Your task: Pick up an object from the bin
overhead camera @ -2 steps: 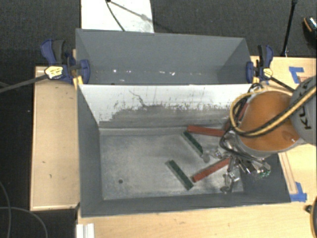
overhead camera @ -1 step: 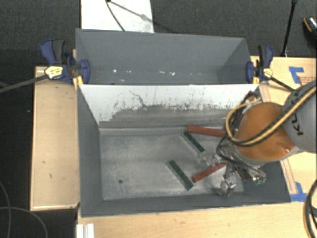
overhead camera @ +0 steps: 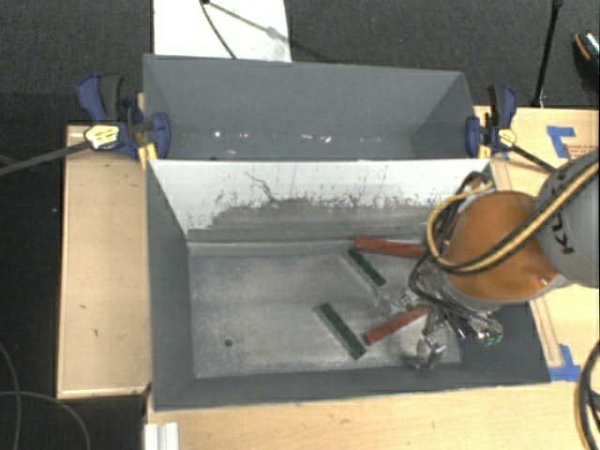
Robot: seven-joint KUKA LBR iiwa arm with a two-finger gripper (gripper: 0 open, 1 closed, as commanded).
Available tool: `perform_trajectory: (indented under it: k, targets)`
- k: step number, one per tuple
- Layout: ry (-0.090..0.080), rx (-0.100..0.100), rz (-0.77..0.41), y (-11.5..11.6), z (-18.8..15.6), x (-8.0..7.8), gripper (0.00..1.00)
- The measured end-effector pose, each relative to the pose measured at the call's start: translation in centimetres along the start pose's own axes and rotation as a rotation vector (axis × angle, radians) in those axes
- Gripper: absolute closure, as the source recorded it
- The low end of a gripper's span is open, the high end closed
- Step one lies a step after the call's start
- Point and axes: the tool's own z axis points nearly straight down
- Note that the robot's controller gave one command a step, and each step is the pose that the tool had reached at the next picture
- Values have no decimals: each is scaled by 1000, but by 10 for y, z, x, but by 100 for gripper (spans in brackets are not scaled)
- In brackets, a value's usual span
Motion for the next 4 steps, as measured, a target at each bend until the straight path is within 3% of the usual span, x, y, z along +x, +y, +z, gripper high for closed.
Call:
perform_trajectory:
  k: [1, 2, 3, 4]
  targets:
    - [7, -3, -4, 1, 2, 2, 100]
    - [7, -2, -6, 0, -30, 1, 100]
    - [4, 0, -3, -1, -107, -2, 100]
    - [7, -2, 2, -2, -125, -4, 100]
